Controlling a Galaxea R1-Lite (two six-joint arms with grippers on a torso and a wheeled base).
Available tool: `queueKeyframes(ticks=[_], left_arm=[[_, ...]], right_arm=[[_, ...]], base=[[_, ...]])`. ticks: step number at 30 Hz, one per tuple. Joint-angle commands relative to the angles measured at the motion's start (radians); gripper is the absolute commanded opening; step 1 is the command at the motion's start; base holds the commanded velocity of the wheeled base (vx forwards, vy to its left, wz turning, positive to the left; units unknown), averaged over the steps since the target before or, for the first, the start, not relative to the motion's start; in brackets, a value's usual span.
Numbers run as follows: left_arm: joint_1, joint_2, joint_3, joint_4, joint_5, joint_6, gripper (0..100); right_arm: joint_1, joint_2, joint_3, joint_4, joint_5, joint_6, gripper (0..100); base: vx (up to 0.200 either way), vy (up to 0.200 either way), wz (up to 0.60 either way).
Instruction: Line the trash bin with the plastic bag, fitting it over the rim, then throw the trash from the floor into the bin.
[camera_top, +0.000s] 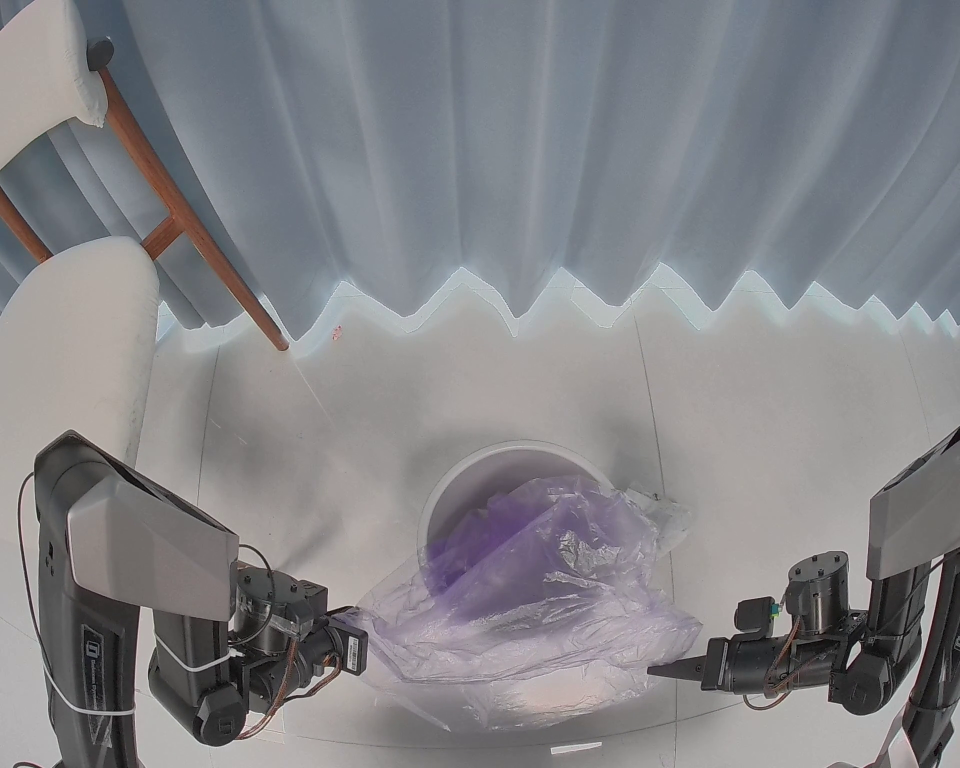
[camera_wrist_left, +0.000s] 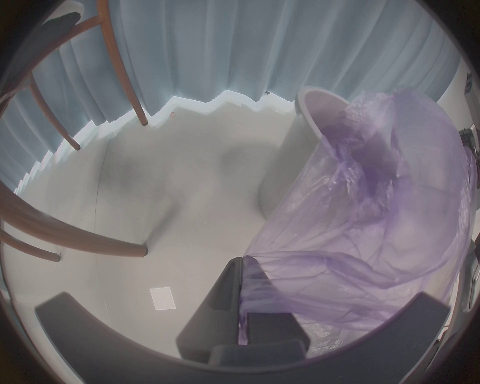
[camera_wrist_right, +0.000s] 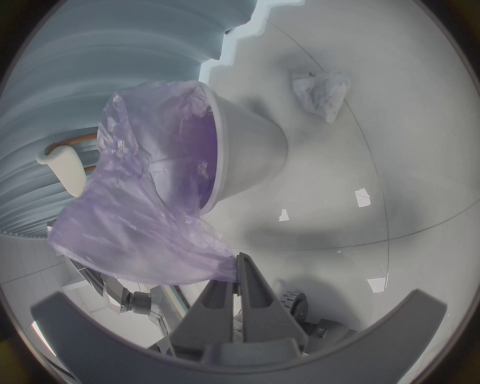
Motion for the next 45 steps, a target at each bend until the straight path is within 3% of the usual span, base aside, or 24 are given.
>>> queueKeyframes(ticks=[1, 5, 7, 10, 22, 29, 45], left_arm=[[0.018, 0.011, -0.034, -0.001, 0.004, 0.000, 0], [0.032, 0.018, -0.054, -0.001, 0.004, 0.000, 0], [0.033, 0.031, -0.066, -0.002, 0.004, -0.005, 0], [0.038, 0.037, -0.092, -0.002, 0.004, -0.008, 0], [0.052, 0.045, -0.185, -0.002, 0.006, -0.011, 0], [0.053, 0.045, -0.228, -0.004, 0.006, -0.016, 0], [0.069, 0.035, -0.277, -0.004, 0.006, -0.060, 0]], right_arm=[[-0.012, 0.022, 0.002, -0.022, -0.001, -0.007, 0], [-0.012, 0.065, 0.008, -0.086, -0.003, -0.009, 0], [-0.012, 0.122, 0.012, -0.158, -0.041, -0.010, 0], [-0.012, 0.143, -0.007, -0.158, -0.106, -0.026, 0], [-0.014, 0.128, -0.047, -0.158, -0.116, -0.024, 0], [-0.012, 0.108, -0.087, -0.158, -0.198, -0.024, 0], [-0.031, 0.082, -0.133, -0.158, -0.257, -0.024, 0]], base=[[0.000, 0.000, 0.00], [0.000, 0.000, 0.00], [0.000, 0.000, 0.00], [0.000, 0.000, 0.00], [0.000, 0.000, 0.00], [0.000, 0.000, 0.00], [0.000, 0.000, 0.00]])
